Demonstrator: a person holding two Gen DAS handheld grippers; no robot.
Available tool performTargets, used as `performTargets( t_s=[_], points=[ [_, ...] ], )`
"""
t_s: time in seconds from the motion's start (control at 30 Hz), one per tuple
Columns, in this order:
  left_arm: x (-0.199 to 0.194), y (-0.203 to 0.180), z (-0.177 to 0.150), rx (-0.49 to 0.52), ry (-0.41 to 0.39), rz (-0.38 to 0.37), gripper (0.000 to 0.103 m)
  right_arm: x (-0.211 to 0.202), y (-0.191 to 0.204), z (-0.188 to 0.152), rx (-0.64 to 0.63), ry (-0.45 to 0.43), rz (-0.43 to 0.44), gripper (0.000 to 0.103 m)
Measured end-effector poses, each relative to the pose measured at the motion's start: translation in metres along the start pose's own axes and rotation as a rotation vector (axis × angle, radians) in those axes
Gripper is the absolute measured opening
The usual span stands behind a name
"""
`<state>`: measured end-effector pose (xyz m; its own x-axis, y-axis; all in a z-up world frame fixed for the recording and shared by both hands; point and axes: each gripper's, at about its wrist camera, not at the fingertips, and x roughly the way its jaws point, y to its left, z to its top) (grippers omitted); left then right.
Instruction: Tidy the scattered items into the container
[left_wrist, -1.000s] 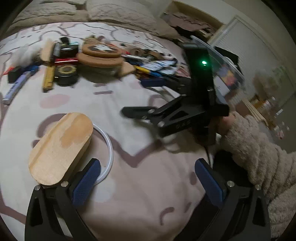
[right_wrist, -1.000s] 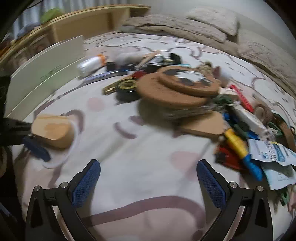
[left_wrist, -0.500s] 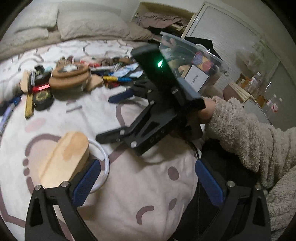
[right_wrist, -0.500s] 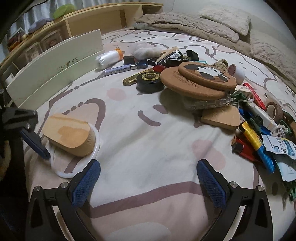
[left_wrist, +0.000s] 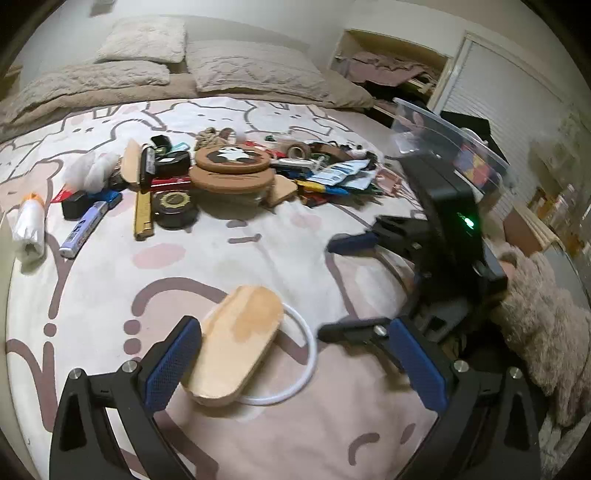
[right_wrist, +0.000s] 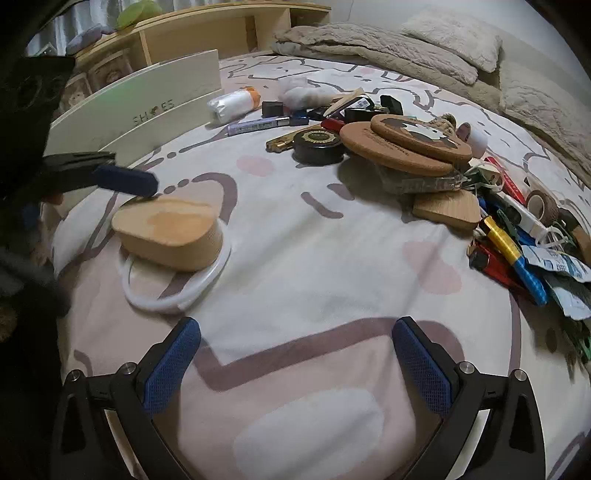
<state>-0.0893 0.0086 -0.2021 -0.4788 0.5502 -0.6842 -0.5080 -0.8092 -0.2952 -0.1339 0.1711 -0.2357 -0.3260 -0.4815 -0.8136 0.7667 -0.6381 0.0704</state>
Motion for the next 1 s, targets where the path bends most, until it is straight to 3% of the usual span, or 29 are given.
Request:
performTargets(
  t_s=[0.33,0.47,0.57,0.83,1.0],
  points=[
    [0.01,0.017,-0.005,-0.049,0.038,0.114,0.1,-0.006,0.02,-0.008,-0.041,-0.008,-0.023,0.103],
    [0.011,0.021,-0.006,-0.053,0.048,0.15,0.069,-0.005,0.022,-0.008,-0.043,-0.009,-0.034,0.103],
    [0.011,0.02,-0.007,-0.045,0.054,0.15,0.061,-0.006,0.026,-0.008,-0.06,-0.016,-0.031,0.103],
    [0.004,0.021,-0.004,-0.055,0.024,0.14,0.054,-0.002,0.063,-0.004,-0.175,-0.033,0.044,0.103],
    [-0.01,0.036,0.001,-0.124,-0.037,0.167,0.051,0.007,0.079,0.007,-0.175,-0.034,0.031,0.103]
  ],
)
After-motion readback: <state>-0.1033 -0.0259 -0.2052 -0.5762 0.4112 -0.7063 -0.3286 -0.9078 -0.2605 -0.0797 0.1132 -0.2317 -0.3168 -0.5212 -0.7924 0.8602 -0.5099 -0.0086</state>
